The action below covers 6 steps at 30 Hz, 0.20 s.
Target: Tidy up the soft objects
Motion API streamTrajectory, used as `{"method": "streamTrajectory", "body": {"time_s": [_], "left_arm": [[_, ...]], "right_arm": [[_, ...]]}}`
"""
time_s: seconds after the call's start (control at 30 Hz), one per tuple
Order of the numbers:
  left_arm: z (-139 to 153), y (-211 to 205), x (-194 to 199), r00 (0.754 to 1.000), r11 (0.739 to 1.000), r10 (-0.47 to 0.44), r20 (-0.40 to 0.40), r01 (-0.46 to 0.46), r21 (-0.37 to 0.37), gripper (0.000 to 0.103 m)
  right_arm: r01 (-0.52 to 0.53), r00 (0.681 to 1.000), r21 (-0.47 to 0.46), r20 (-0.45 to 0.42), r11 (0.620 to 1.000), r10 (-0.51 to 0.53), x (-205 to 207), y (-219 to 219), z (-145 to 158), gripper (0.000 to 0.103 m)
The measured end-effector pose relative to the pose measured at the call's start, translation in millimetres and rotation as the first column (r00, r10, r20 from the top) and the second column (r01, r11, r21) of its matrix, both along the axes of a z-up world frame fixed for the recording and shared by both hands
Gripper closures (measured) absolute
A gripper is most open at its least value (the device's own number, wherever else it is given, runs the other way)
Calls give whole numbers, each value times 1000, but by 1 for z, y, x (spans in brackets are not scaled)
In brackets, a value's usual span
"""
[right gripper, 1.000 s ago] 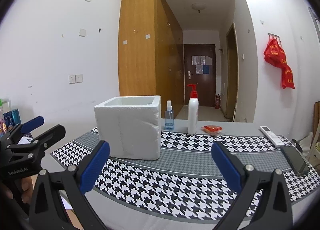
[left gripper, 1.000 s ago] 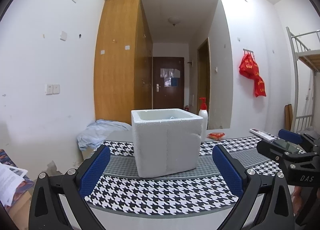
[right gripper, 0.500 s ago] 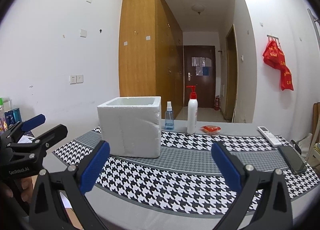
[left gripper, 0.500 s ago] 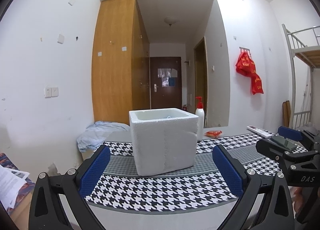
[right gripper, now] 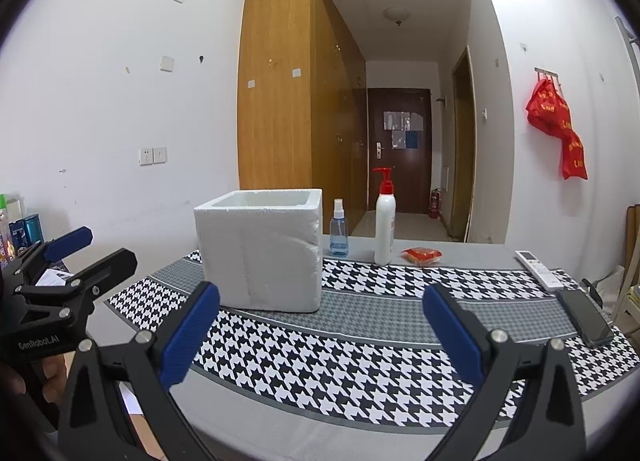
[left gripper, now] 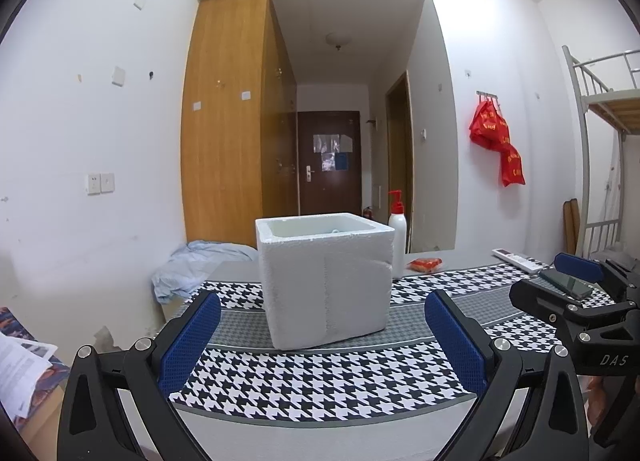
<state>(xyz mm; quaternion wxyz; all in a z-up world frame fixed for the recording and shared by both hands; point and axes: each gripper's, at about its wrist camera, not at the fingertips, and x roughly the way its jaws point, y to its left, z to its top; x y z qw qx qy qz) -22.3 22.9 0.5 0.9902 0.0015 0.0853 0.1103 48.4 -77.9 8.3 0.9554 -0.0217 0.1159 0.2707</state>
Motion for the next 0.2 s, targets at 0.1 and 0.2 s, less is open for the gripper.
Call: {"method": "streamTrajectory", "body": {"time_s": [0.1,0.2], "left_arm": [[0,0,1,1000,1000,-1,-3,1,-1,1],[1,2,1,1000,1000,4,-4,-4,-8,1]], "right_arm": [[0,1000,1,-4,1000,0,0,-1,0,0],[1,1000,2,-6,1000,-1,0,-1,0,0]]}}
